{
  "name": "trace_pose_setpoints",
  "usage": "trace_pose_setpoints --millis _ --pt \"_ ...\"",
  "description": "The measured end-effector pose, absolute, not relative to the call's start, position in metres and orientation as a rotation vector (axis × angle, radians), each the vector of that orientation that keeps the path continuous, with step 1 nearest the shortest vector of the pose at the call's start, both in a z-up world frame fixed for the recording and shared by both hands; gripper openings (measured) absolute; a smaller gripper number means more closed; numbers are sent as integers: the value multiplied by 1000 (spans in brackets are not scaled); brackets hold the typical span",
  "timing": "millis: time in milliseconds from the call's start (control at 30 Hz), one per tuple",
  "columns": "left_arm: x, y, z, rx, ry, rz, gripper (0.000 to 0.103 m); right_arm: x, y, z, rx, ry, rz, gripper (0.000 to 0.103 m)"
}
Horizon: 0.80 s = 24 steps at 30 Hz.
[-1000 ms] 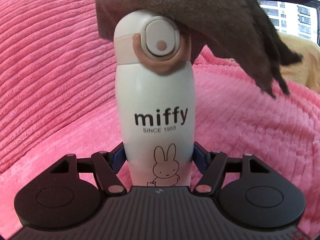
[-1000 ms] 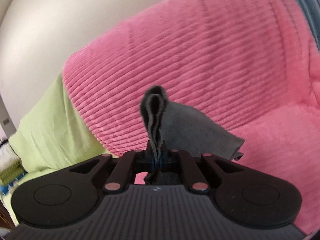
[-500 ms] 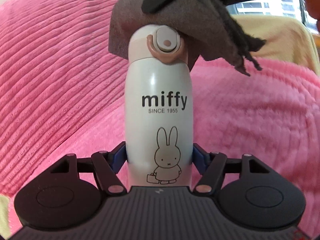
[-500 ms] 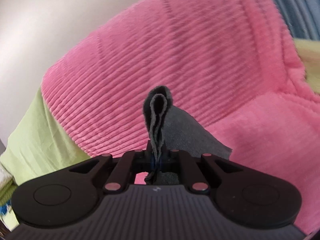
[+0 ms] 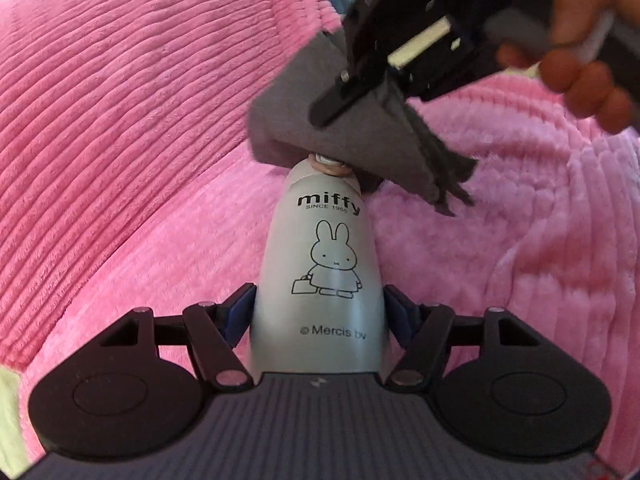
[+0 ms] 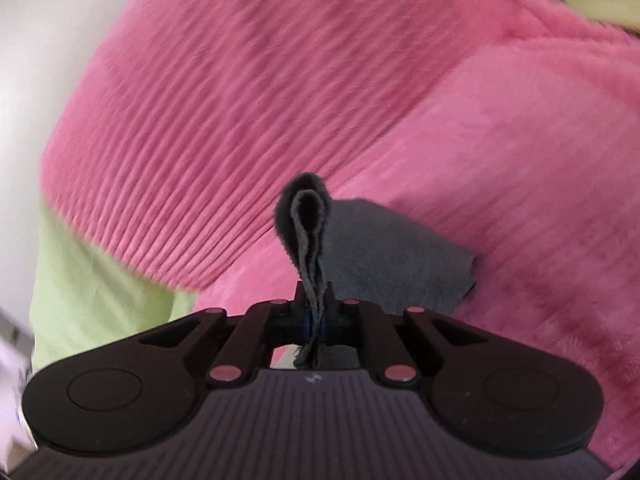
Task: Clean container
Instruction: 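Tilt the bottle in the left gripper and wipe its cap with the cloth in the right gripper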
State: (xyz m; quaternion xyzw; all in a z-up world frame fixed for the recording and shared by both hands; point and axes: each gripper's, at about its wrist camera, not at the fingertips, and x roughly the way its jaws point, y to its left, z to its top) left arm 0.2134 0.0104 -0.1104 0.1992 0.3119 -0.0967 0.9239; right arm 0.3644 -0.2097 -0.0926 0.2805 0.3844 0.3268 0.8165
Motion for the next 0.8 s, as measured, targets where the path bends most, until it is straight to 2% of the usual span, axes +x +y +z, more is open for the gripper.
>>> trace_pose_setpoints --millis 233,633,800 --pt "191 23 -111 308 585 -155 71 321 -211 -68 541 688 867 5" --pt "165 25 -115 288 562 -101 71 281 -154 -92 397 921 1127 5" --pt "170 29 -116 270 573 -101 70 298 -151 -105 481 968 1138 0"
